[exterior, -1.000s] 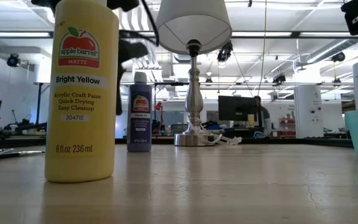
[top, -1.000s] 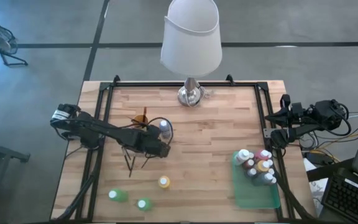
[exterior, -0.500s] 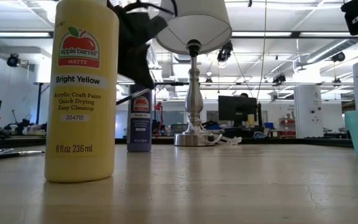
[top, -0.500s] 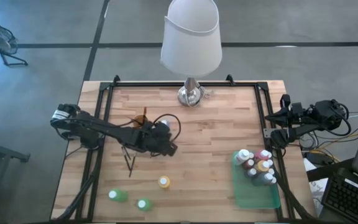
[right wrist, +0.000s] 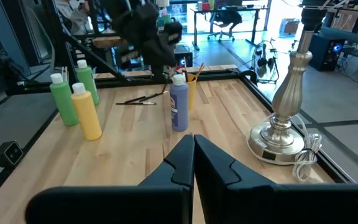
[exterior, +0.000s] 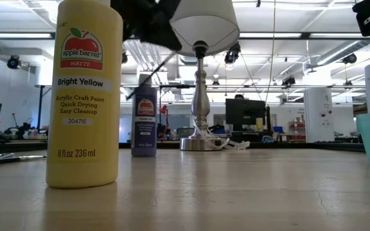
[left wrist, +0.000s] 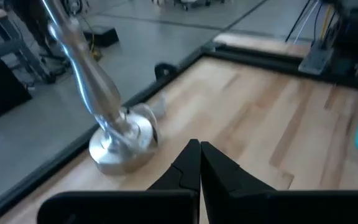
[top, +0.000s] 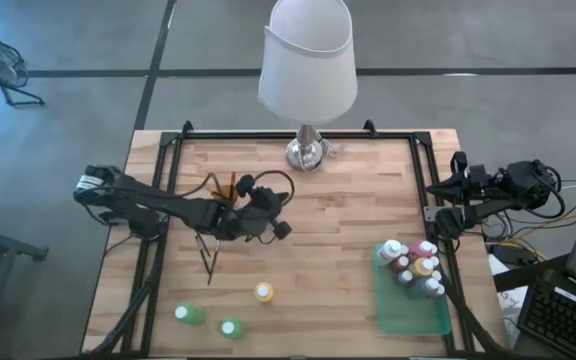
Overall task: Pick & Place Paint Supplies
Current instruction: Put the silver paint brush into the yellow cup
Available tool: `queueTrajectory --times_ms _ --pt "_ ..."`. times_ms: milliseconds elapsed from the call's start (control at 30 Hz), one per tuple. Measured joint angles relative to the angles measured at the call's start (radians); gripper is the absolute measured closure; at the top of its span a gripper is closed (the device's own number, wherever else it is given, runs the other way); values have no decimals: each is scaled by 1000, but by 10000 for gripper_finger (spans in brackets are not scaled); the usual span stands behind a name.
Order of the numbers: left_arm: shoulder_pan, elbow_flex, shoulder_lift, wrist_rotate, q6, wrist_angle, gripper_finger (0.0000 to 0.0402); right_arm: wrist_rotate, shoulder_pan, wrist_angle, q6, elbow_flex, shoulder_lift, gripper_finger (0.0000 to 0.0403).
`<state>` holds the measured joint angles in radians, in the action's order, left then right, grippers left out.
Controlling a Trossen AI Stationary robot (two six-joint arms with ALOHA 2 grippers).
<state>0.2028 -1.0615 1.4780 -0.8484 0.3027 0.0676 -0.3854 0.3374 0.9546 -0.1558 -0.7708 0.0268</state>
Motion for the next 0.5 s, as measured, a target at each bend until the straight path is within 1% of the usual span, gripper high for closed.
queueTrajectory --times_ms 300,500 --pt "0 2 -143 -17 -150 -16 400 0 0 0 0 0 0 394" --pt "0 2 -226 -21 -285 -70 400 0 0 0 0 0 0 394"
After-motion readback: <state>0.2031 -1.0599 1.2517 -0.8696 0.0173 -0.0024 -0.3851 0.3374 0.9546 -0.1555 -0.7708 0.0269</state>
